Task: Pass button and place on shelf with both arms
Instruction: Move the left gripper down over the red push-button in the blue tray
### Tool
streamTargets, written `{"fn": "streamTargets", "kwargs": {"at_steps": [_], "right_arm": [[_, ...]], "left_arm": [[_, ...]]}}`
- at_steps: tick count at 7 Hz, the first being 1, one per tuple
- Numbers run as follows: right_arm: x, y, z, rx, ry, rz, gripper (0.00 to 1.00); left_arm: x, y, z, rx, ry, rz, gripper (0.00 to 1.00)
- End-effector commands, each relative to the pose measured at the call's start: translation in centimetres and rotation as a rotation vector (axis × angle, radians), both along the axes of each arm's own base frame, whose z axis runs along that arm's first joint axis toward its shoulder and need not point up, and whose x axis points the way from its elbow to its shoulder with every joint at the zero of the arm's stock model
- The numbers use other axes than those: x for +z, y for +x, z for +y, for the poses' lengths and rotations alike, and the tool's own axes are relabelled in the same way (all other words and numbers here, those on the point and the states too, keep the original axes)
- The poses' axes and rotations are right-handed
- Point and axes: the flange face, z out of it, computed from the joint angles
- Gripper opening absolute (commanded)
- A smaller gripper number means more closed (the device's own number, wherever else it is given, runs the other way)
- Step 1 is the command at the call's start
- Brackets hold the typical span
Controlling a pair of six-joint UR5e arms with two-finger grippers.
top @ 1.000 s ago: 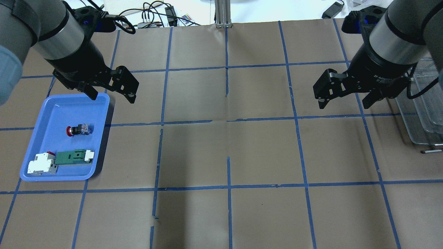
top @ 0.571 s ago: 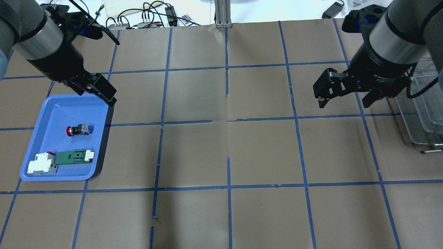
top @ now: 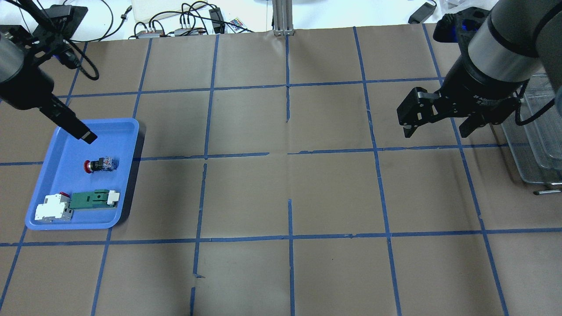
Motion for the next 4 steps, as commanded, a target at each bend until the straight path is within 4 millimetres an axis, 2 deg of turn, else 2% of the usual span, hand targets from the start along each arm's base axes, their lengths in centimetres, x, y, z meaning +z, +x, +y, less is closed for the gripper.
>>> {"fn": "streamTargets", "kwargs": {"at_steps": [1, 3, 4], "right_arm": [[0.0, 0.0, 0.0, 0.001, -0.002, -0.001, 1.00], [-0.1, 0.0, 0.0, 0.001, 0.002, 0.000, 1.00], [-0.2, 0.0, -0.1, -0.001, 0.002, -0.002, 1.00]], "left_arm": [[-5.0, 5.8, -0.9, -0.231, -0.057, 0.036, 1.00], [-9.5, 11.5, -2.0, -0.415, -0.156, 0.167, 1.00], [-12.4, 14.2, -1.9, -0.456, -0.183, 0.223, 1.00]]}}
